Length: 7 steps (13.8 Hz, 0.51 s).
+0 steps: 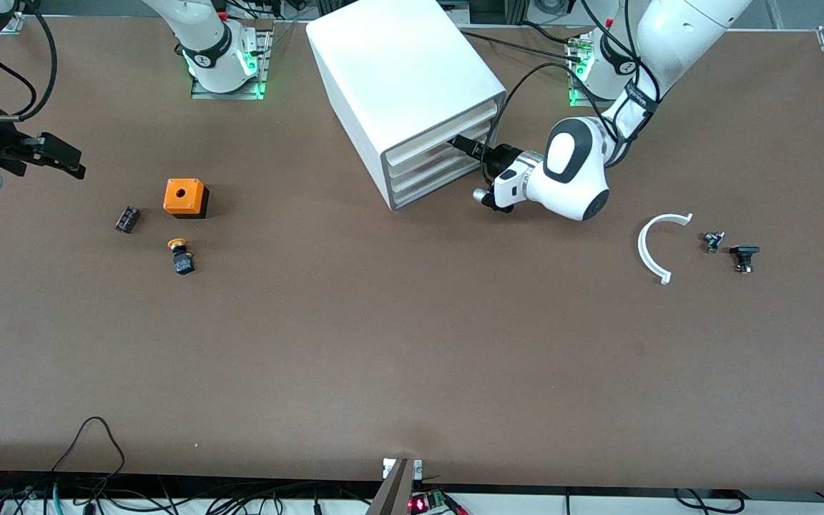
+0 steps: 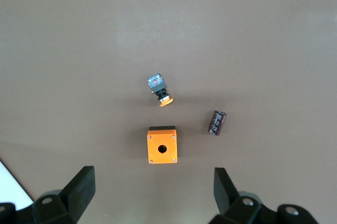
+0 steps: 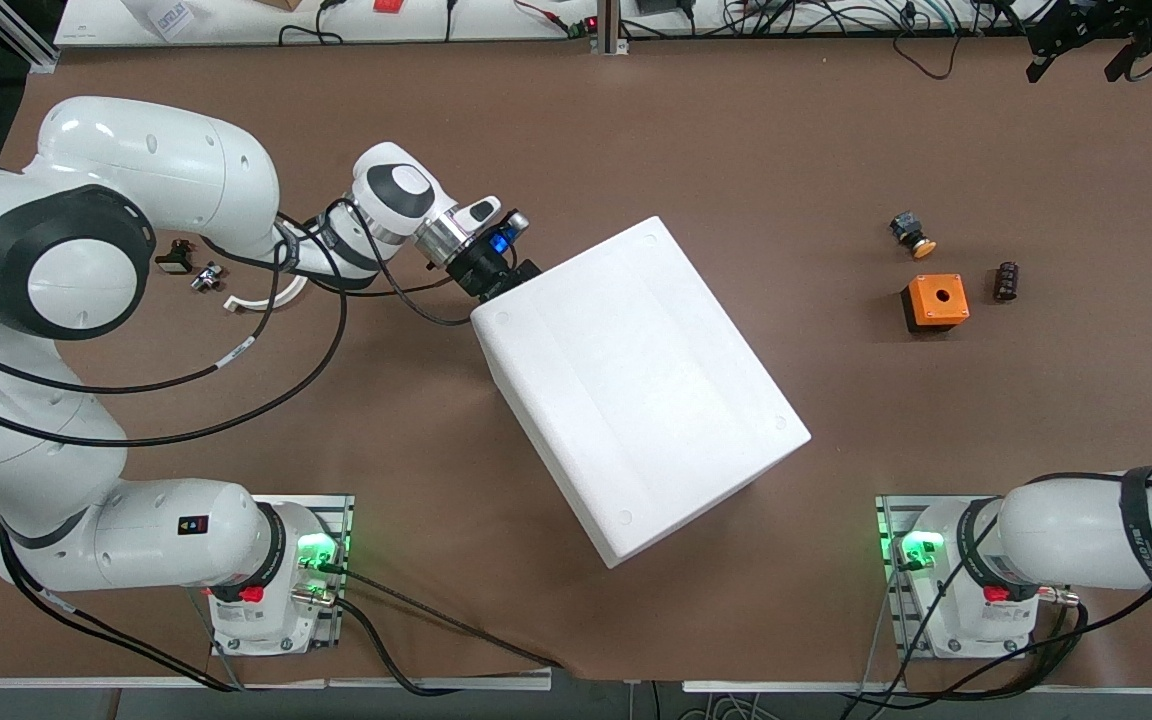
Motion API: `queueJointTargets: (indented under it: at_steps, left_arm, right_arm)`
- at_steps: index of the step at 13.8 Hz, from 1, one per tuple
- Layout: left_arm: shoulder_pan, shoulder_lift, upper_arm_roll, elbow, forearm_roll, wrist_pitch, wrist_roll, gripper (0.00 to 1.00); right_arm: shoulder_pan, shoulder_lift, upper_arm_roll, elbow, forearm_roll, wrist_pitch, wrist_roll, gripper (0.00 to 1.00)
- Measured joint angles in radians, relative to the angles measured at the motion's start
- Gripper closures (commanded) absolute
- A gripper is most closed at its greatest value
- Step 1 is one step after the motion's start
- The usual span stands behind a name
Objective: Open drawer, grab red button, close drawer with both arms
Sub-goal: 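Reach the left gripper to the cabinet's middle drawer handle and grasp it, then pull the drawer open with the left gripper while the right gripper approaches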
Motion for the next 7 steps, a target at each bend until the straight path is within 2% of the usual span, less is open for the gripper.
queueJointTargets:
  at_steps: [4,7]
  left_arm:
    - [0.006,-0.008,-0.006,0.000,-0.004,0.011,0.011,1.00]
    - [0.044,-0.046,0.009,0.007,-0.005,0.093,0.037,1.00]
  right_arm:
    - [0.001,0.015,0.002,0.003,0.000,0.001,-0.002,0.00]
    - [0.008,0.063,0.011,0.009,0.005,0.001,-0.003,0.00]
